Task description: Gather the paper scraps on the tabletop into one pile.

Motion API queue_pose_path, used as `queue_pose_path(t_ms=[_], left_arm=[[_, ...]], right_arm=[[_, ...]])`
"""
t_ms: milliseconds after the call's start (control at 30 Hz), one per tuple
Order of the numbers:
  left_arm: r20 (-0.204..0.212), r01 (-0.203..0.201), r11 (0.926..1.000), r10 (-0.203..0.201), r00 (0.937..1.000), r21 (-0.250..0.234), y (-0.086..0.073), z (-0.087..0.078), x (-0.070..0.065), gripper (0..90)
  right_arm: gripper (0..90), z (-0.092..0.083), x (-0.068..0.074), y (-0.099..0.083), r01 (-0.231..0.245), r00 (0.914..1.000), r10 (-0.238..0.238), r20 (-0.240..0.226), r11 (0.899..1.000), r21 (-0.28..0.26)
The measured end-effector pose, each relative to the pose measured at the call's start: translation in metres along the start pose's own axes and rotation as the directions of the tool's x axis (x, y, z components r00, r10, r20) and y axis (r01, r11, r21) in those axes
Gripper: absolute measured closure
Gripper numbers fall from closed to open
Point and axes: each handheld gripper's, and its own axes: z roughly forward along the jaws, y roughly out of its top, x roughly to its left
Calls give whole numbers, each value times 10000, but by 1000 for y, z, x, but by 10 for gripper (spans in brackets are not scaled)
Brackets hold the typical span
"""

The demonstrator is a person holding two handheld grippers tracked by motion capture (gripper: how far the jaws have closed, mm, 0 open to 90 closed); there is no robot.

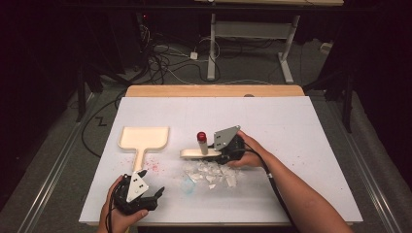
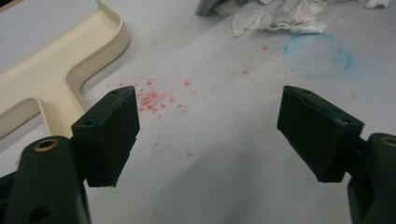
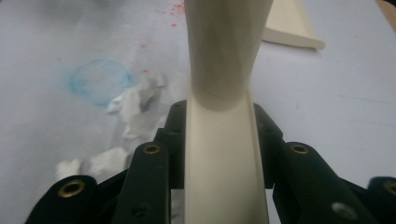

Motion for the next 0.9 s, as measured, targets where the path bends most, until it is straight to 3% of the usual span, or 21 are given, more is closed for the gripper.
queue_pose_path(t_ms=[100,200,300,367,400,433,467,500,533,567,600,633,667,700,733,767,833,900], left_arm=[[38,-56,9999,56,10000,83,0,1,0,200],[70,-82,9999,81,9999,144,0,3,0,200],[72,-92,9998,90,9999,167,0,4,0,200],[119,-68,9997,66,9999,227,1,4,0,200],[166,-18,9998,15,9999,188,1,5,0,200],[207,-37,9998,33,9998,194,1,4,-1,200],[188,-101,9997,97,9998,210,1,4,-2,200],[199,-155,9996,151,9997,218,1,4,-3,200],[219,-190,9995,185,9996,233,2,5,-4,200],[227,-219,9995,214,9995,225,2,5,-4,200],[222,-245,9994,240,9995,246,2,5,-4,200],[210,-283,9991,276,9994,301,2,5,-5,200],[198,-319,9991,313,9993,287,2,5,-5,200],[196,-342,9991,337,9992,263,2,4,-5,200],[202,-348,9991,342,9992,261,2,4,-5,200],[193,-326,9992,322,9993,221,2,3,-5,201],[153,-302,9994,299,9994,159,2,2,-5,201],[115,-290,9995,288,9995,118,2,1,-4,200]], right_arm=[[676,-11,3,-4,93,10000,-93,-4,9998,-167],[677,-21,6,-8,159,9995,-148,276,9990,-423],[677,-38,6,-14,-150,9908,245,1327,9973,-720],[677,-48,5,-17,-492,9747,654,2139,9956,-802],[677,-48,5,-17,-492,9747,654,2139,9956,-802],[676,-53,5,-19,-724,9647,926,2467,9933,-896],[676,-63,6,-25,-1359,9400,1656,2983,9837,-1179],[676,-68,8,-27,-1604,9232,1931,3323,9793,-1235],[676,-68,8,-27,-1604,9232,1931,3323,9793,-1235],[676,-72,10,-28,-1853,9033,2145,3715,9762,-1130],[676,-79,16,-30,-2235,8535,2353,4649,9713,-814],[676,-79,16,-30,-2235,8535,2353,4649,9713,-814],[677,-86,22,-33,-2587,8208,2481,5145,9645,-526],[676,-89,25,-35,-2717,8114,2542,5263,9613,-456],[676,-89,25,-35,-2717,8114,2542,5263,9613,-456],[677,-92,29,-37,-2930,7978,2662,5410,9554,-380],[677,-98,34,-42,-3330,7832,2837,5533,9428,-120],[677,-102,40,-48,-3780,7529,3107,5802,9258,-53]])
